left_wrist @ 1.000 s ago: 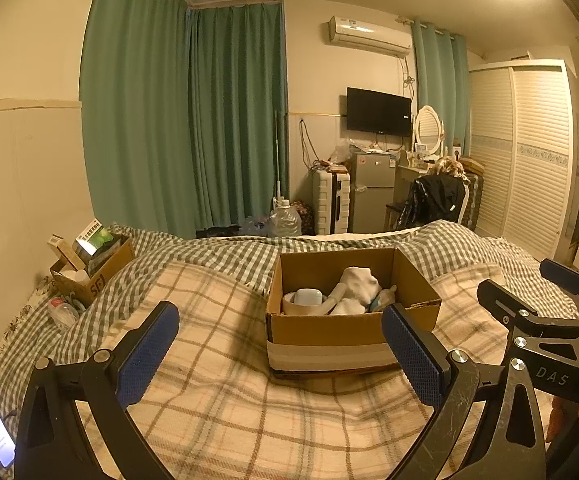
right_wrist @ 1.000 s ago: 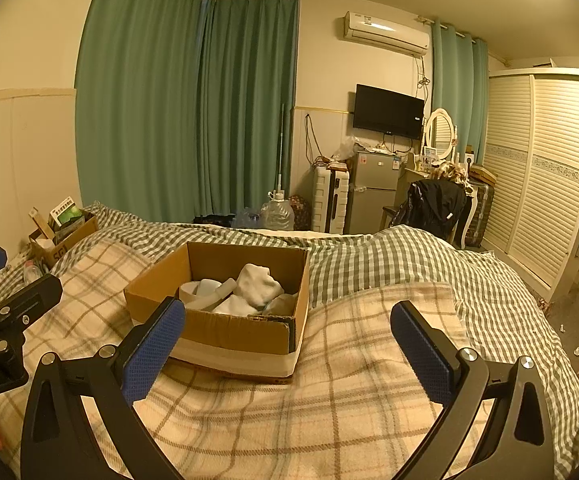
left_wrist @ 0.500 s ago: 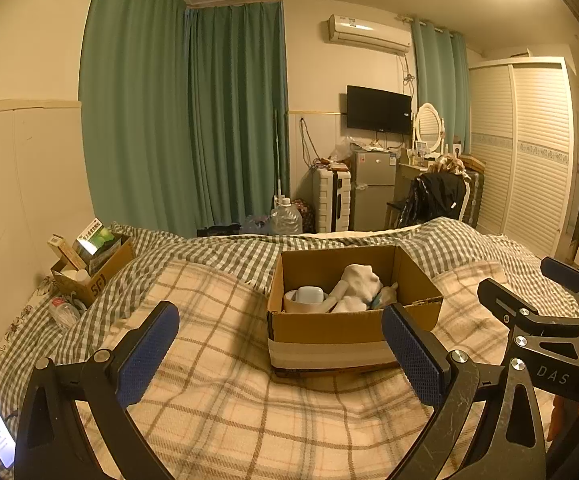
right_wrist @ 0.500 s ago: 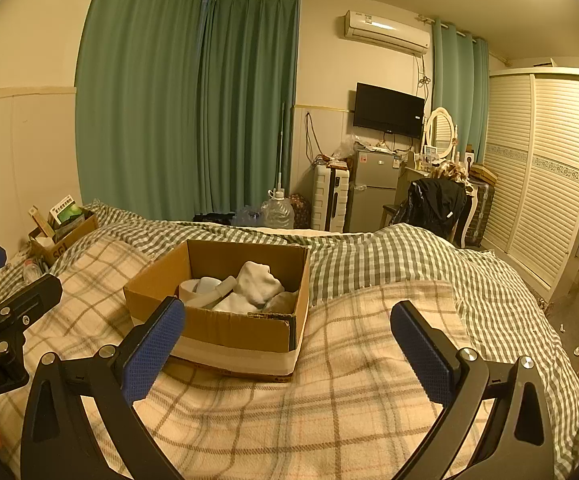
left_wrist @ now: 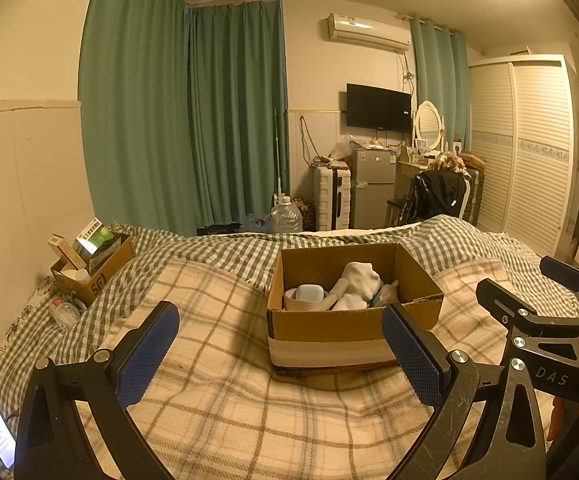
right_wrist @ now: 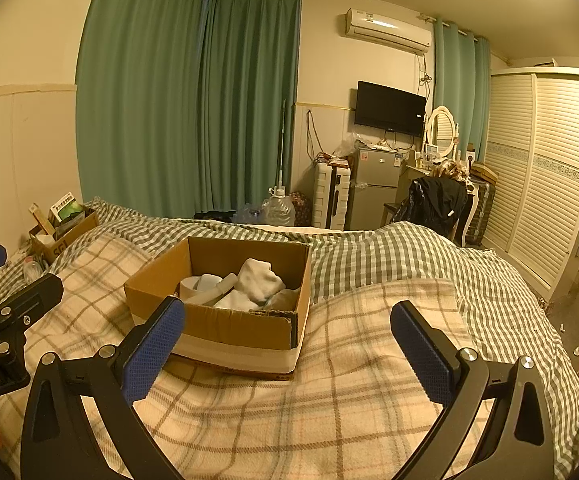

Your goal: Organize objects

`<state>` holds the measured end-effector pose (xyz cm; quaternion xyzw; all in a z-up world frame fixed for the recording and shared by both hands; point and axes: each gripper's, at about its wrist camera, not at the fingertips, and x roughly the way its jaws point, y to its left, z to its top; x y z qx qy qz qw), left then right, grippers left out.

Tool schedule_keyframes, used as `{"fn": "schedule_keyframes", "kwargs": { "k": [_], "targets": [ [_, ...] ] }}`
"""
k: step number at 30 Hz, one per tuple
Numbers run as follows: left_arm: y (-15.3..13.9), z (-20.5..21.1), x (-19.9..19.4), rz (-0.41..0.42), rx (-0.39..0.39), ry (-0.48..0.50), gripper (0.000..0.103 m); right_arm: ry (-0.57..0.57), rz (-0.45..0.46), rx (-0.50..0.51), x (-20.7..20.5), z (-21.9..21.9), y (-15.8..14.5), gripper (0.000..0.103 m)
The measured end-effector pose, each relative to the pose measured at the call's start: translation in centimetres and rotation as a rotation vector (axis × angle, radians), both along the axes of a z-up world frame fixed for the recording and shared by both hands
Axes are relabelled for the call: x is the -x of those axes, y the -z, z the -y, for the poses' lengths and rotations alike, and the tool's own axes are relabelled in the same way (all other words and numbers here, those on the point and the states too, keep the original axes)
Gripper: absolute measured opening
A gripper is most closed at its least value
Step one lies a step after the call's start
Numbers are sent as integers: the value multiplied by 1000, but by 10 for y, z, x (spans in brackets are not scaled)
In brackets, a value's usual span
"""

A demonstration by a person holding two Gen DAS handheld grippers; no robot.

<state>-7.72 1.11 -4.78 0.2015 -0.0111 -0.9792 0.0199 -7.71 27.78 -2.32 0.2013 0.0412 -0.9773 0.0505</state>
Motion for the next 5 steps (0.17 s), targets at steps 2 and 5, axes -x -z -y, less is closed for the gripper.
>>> {"fn": "schedule_keyframes", "kwargs": {
  "k": [2,5],
  "targets": [
    [0,0,0,0,3,0,103,0,0,0,0,0,0,103],
    [0,-1,1,3,10,9,103,0,0,0,0,0,0,103]
  ]
}}
